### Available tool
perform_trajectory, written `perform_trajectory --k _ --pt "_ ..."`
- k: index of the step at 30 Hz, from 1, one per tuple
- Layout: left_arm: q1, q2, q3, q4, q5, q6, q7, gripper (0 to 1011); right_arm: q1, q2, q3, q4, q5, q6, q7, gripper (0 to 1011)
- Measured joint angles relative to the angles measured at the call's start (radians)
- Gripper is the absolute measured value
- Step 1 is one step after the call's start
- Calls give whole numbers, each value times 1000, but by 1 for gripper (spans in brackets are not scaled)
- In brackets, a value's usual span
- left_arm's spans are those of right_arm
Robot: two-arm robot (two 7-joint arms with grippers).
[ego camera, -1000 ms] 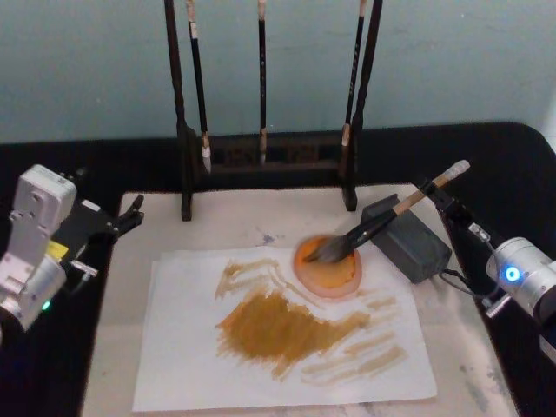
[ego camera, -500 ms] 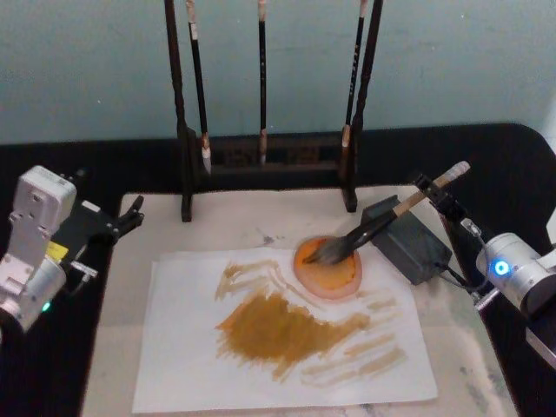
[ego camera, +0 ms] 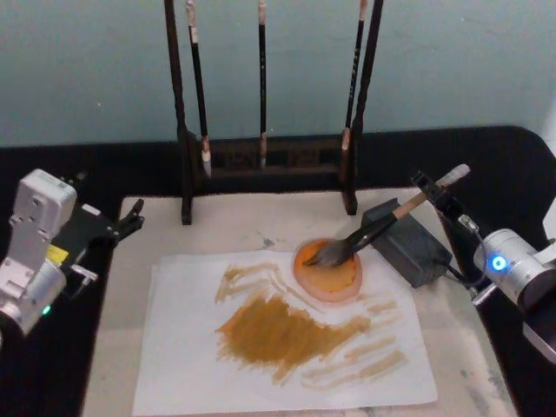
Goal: Pick up the brush from the inkstone, write on the paper, then place the brush back to its original position.
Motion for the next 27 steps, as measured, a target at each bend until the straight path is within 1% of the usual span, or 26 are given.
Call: perform_trajectory --k 19,27 --pt "0 0 0 0 0 0 0 1010 33 28 -44 52 37 -19 28 1000" --pt "0 0 0 0 0 0 0 1010 44 46 -65 67 50 -26 57 1000"
